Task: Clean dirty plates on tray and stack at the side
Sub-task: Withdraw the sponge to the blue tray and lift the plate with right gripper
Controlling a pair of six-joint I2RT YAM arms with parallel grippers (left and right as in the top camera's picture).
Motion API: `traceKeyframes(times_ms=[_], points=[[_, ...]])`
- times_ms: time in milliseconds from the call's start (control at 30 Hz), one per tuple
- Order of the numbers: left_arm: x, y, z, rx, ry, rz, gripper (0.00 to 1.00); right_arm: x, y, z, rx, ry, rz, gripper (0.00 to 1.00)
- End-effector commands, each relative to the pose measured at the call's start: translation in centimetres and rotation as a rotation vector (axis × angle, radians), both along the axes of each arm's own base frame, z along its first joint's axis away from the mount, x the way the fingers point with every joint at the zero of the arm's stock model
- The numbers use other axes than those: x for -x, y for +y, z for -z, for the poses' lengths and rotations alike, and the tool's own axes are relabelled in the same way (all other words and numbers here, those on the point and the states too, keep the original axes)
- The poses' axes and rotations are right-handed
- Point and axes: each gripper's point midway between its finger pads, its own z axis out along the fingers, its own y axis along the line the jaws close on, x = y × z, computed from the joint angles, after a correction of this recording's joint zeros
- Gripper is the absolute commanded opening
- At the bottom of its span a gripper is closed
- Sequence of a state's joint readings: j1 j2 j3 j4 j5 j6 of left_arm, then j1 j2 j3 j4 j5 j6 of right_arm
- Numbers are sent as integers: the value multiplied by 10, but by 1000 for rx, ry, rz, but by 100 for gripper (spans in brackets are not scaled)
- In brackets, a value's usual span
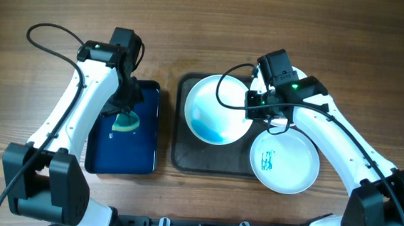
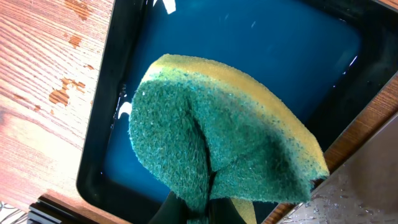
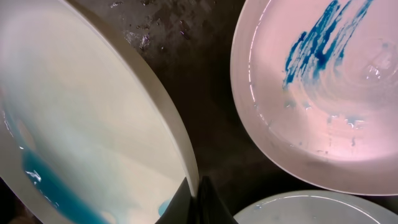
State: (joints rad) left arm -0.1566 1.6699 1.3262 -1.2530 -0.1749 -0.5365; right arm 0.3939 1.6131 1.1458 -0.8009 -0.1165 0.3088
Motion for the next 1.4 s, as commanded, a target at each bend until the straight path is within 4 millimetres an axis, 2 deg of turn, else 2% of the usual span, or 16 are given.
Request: traceKeyframes(times_ms=[0, 300, 433, 567, 667, 900, 1167, 1367], points=[[-6, 0, -4, 6, -20, 4, 4, -6, -1, -13, 20, -52, -39, 4], [-9, -1, -4, 8, -33, 4, 4, -7, -8, -20, 82, -101, -147, 4], [-9, -1, -4, 8, -35, 4, 4, -10, -9, -32, 83, -139, -141, 4], [-9, -1, -4, 8, -35, 4, 4, -18, -22, -50, 142, -213, -107, 4], [-9, -2, -3, 18, -34, 4, 4, -22, -36, -55, 220, -238, -80, 4], [-10, -4, -3, 27, -36, 4, 4, -24, -41, -58, 252, -252, -86, 4], [-10, -4, -3, 27, -37, 4, 4, -39, -40, -90, 268, -323, -87, 4], [-10, -4, -3, 27, -37, 4, 4, -40, -48, -94, 312, -332, -78, 4]])
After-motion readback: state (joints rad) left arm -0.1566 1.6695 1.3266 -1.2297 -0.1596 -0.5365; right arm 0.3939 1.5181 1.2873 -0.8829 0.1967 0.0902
